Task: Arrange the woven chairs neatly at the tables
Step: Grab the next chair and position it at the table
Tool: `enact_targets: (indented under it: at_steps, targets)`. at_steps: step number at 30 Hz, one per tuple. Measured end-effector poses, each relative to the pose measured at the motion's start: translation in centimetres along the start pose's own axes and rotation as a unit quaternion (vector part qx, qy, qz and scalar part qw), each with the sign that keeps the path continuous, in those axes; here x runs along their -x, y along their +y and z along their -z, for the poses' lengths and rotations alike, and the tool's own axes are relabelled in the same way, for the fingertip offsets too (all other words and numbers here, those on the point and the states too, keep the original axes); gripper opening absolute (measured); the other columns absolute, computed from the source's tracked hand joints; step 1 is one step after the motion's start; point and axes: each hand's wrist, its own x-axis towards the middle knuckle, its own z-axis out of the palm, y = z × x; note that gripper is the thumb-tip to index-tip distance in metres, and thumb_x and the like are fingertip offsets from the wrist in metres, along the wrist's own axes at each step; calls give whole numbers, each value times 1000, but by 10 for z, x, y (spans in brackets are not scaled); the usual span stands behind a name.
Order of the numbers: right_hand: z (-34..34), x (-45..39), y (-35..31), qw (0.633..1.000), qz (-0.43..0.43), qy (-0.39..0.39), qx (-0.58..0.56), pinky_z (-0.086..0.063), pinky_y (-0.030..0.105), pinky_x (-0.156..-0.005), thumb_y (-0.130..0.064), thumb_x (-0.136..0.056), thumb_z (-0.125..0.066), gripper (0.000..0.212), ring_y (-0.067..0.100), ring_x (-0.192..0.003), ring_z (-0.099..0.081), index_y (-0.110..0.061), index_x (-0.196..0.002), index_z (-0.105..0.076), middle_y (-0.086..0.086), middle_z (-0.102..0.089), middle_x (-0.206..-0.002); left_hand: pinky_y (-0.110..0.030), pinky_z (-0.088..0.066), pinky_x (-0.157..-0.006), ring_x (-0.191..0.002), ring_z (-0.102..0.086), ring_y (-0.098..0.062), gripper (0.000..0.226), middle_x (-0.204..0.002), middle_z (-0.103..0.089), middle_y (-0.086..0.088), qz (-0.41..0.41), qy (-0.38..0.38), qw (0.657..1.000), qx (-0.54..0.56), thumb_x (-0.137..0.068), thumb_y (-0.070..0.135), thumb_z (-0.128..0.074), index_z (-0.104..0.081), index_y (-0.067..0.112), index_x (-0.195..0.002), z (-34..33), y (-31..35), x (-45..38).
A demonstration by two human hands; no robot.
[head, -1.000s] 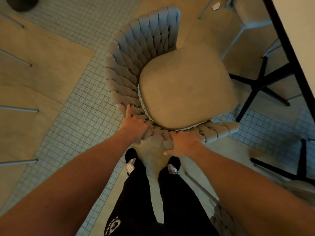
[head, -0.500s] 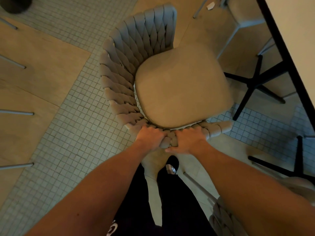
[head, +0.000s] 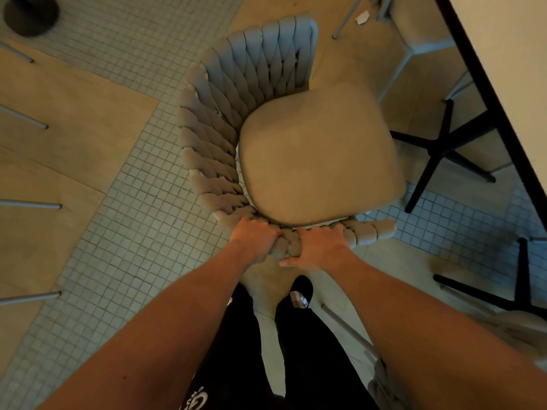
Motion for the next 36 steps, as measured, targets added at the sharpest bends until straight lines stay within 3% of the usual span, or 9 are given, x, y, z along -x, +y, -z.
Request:
enact_targets:
  at_steps: [5, 7, 9, 11, 15, 22, 28, 36]
  targets:
    - [10, 13, -3, 998, -3, 10, -57, -31, 58, -109, -99, -68, -45, 105, 32, -134, -47, -24, -143, -43, 5, -56, -142, -44, -34, -105, -114, -54, -23, 61, -118, -63, 4, -35, -48, 997, 45, -78, 64, -66, -53, 32, -129, 16, -10, 10]
    - [18, 22, -7, 996, -8, 17, -89, -32, 59, -110, -96, -72, -47, 101, 31, -136, -44, -24, -143, -42, 4, -53, -145, -41, -40, -95, -112, -54, -26, 57, -111, -63, 1, -35, -53, 996, 68, -82, 61, -61, -52, 32, -130, 29, -17, 20]
    - [27, 30, -11, 993, -13, 31, -114, -32, 58, -109, -94, -75, -46, 98, 30, -135, -44, -24, -144, -41, 3, -52, -146, -40, -42, -89, -115, -54, -28, 53, -120, -62, -3, -21, -38, 994, 100, -87, 51, -55, -51, 32, -136, 38, -27, 27]
    - [37, 39, -15, 990, -20, 42, -133, -31, 59, -110, -95, -75, -43, 101, 32, -137, -42, -23, -147, -39, 5, -49, -149, -42, -40, -100, -127, -49, -28, 55, -139, -55, -5, -1, -10, 994, 104, -92, 45, -46, -46, 28, -145, 46, -36, 36]
    - [46, 51, -19, 982, -32, 63, -175, -29, 63, -112, -91, -78, -45, 102, 35, -143, -35, -23, -152, -32, 7, -40, -156, -47, -32, -113, -139, -38, -30, 57, -151, -44, -5, 49, 40, 993, 104, -98, 49, -43, -41, 24, -149, 58, -51, 50]
    - [59, 60, -27, 967, -51, 96, -229, -29, 64, -112, -86, -83, -46, 96, 36, -142, -34, -23, -153, -31, 8, -39, -156, -46, -35, -110, -136, -42, -30, 60, -149, -46, -6, 60, 80, 990, 94, -96, 52, -46, -42, 24, -149, 79, -77, 54]
    - [76, 45, -44, 956, -80, 113, -258, -29, 65, -112, -84, -85, -48, 94, 35, -143, -33, -23, -154, -28, 9, -39, -156, -49, -38, -108, -134, -44, -31, 65, -148, -47, -8, 29, 79, 995, 56, -94, 60, -45, -42, 23, -147, 94, -125, 29]
    - [113, 5, -96, 921, -189, 124, -318, -27, 60, -112, -84, -86, -45, 93, 34, -143, -36, -21, -152, -33, 10, -42, -155, -49, -33, -110, -135, -42, -30, 74, -148, -47, -6, -98, 58, 993, -33, -91, 71, -42, -38, 24, -149, 122, -190, -12]
